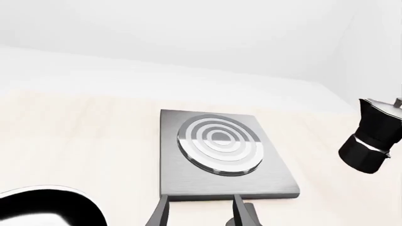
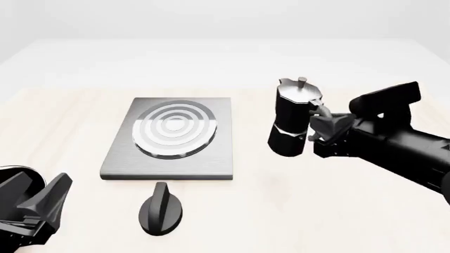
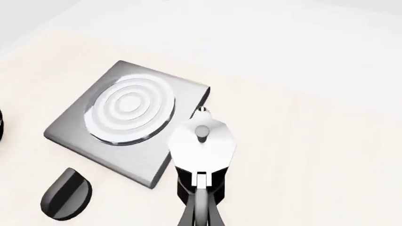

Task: Turn on the stove and put the moka pot on it.

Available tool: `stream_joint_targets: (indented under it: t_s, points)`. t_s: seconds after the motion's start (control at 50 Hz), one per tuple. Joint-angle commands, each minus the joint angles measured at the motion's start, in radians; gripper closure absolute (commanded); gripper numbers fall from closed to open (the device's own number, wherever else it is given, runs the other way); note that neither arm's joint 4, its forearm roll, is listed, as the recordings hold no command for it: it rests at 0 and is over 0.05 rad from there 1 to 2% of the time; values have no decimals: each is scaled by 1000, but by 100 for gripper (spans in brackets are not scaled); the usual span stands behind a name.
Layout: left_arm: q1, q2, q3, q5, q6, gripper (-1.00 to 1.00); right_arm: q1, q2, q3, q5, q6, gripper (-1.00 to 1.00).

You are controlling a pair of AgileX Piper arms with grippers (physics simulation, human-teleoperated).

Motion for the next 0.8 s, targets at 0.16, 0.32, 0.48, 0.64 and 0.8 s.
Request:
stream_joint_targets:
  t_s: [0.16,0.32,0.48,0.64,0.8]
  points:
    - [-2,-40,-1,30,0,-100,115,-66,-205,249,-54,100]
    - [1,-62,-2,47,-6,-100,173,-3,-259,260,-47,100]
    - [5,-71,-5,54,-10,-100,205,67,-335,267,-59,100]
    - [8,-80,-4,60,-10,-100,225,142,-378,240,-77,100]
    - [12,-75,-2,54,-9,-100,253,220,-427,207,-75,100]
